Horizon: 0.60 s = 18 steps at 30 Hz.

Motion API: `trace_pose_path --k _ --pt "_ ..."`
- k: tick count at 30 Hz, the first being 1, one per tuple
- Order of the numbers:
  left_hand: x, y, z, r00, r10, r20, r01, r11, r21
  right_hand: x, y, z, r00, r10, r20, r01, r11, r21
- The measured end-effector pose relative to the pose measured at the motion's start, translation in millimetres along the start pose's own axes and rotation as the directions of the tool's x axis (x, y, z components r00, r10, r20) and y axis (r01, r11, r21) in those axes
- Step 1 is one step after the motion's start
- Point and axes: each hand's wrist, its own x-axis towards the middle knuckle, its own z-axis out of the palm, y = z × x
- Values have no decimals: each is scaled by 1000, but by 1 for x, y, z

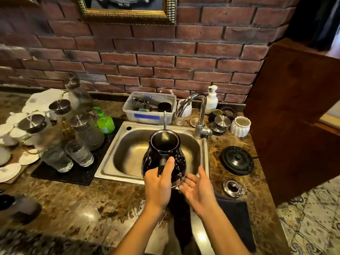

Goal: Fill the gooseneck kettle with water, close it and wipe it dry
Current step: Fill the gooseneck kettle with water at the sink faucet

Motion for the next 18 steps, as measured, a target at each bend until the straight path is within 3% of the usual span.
trace_pose_path --k 6,18 --pt "28 -28 12 995 -91 -45 96 989 110 38 -11 -4 998 49 -30 -49 999 -11" --pt "69 -67 27 974 -225 -14 224 965 138 102 -10 -10 995 68 -67 -65 997 45"
